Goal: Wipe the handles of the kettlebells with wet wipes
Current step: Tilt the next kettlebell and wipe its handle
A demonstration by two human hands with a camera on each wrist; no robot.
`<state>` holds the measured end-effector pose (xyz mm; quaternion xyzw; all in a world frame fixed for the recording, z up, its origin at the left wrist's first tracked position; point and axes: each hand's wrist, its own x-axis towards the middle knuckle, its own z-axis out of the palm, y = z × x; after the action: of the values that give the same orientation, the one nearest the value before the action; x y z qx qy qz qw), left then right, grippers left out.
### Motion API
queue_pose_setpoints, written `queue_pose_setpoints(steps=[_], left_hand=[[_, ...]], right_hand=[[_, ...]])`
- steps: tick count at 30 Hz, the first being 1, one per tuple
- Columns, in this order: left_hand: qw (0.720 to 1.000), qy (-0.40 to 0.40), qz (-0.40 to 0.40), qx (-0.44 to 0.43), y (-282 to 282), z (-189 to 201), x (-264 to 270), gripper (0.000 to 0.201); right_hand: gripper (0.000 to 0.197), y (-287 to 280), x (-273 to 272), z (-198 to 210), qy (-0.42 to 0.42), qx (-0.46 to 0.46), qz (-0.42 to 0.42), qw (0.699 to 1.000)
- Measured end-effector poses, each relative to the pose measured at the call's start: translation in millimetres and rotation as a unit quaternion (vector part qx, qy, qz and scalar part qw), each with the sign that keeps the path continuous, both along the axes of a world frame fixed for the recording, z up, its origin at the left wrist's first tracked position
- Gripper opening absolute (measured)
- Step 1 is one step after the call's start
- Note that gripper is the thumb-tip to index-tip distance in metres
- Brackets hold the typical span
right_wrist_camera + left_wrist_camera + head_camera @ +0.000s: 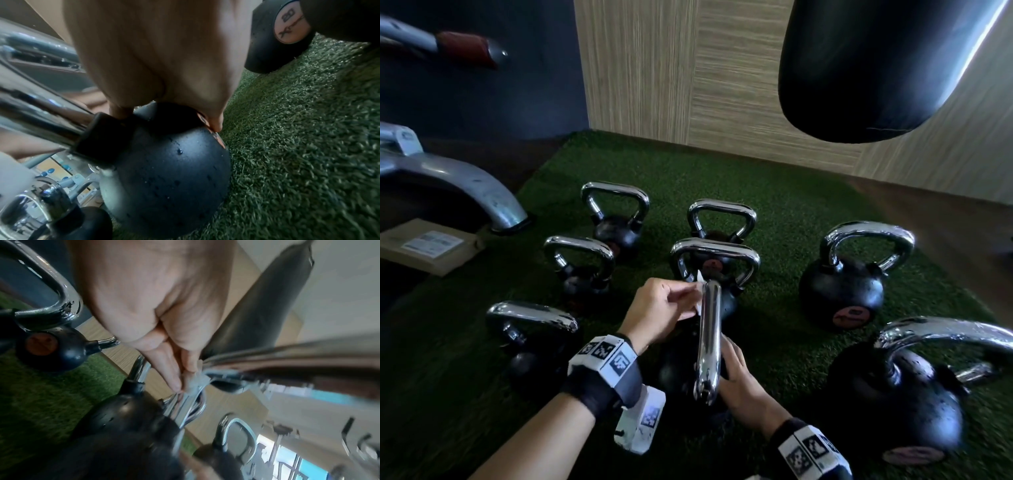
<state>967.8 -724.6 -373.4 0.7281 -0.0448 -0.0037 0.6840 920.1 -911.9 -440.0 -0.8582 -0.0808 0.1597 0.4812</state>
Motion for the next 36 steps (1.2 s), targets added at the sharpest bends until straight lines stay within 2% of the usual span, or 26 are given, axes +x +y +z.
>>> queue_pose_setpoints(steps=[4,8,12,17,19,23,28,32,36], left_hand=[[0.999,-0.011,-0.012,-0.048,4.9,7.8,-14.9,0.024],[0.997,0.032,-0.019,-0.072,7.6,13.7,-22.1,0.022],[0.989,0.079,-0.104,-0.065,20.9,22.4,-34.5,0.025],[0.990,0.094,-0.055,-0.086,16.1,26.6,-42.7,0.024],[0.986,0.113,-0.072,-0.096,17.8,24.6,-50.2,0.025],[0.978,0.125,-0.156,-0.056,32.4,26.0,-64.2,0.024],[0.987,0.063,-0.145,-0.026,32.9,15.9,-75.2,0.016],[0.983,0.052,-0.176,0.027,38.5,3.1,-86.9,0.022],[0.984,0.017,-0.158,0.076,39.7,4.1,-97.1,0.023]], right_hand=[[0.112,-1.0,-1.6,-3.4,0.005,0.015,0.000,1.000],[0.110,-1.1,-1.0,-3.6,0.002,0.008,-0.001,1.000],[0.105,-1.5,-4.6,-8.8,-0.009,0.029,-0.007,1.000],[0.105,-2.0,-5.9,-11.0,-0.019,0.035,-0.004,0.999],[0.106,-1.4,-6.5,-12.2,-0.023,0.033,-0.003,0.999],[0.104,0.4,-4.6,-10.4,0.001,0.056,-0.031,0.998],[0.101,1.5,-4.9,-9.2,0.006,0.047,-0.037,0.998],[0.103,0.8,-5.7,-8.1,0.007,0.044,-0.033,0.998],[0.101,-0.1,-6.1,-9.4,-0.001,0.043,-0.027,0.999]])
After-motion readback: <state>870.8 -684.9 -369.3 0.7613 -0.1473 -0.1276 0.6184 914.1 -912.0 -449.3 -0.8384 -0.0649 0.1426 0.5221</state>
